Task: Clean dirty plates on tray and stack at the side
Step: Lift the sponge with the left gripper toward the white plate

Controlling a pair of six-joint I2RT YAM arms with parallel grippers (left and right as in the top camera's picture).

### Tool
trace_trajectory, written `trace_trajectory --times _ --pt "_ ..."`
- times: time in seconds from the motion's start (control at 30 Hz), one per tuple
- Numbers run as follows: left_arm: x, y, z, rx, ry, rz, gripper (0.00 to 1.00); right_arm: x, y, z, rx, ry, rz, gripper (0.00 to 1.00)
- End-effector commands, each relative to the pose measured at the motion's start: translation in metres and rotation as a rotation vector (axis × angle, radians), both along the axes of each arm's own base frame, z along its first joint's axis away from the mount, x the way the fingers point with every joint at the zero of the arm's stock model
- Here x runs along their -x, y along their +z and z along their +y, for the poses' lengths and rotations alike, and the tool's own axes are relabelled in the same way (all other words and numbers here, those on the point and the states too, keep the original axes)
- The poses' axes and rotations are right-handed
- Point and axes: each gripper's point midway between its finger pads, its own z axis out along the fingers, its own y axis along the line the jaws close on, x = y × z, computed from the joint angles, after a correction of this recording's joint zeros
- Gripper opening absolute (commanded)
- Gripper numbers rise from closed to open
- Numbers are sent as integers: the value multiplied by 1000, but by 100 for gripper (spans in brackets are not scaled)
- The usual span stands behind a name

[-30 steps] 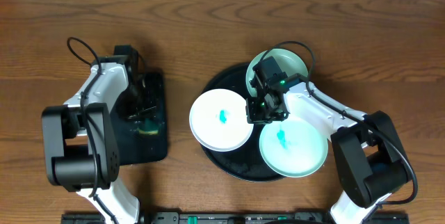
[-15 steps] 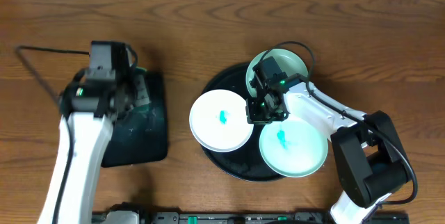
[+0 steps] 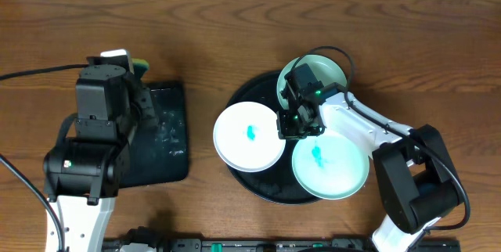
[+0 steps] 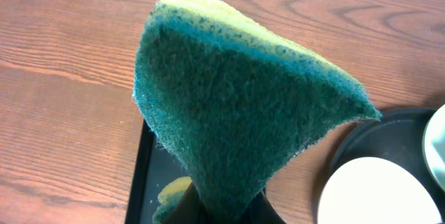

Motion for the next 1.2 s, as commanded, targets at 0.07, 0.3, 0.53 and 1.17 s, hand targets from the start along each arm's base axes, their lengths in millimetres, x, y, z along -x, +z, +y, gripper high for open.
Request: trace_trajectory --times 0.07,0.3,0.53,1.17 --pt "-1 5 4 -34 4 -14 7 5 -2 0 9 21 0 1" --pt "-5 -4 3 -30 10 18 7 5 -2 0 9 21 0 1" --pt "-9 -76 2 41 130 303 7 3 -2 0 11 9 -5 1" --pt "23 -148 -165 437 -301 736 7 2 -2 0 10 10 -9 1"
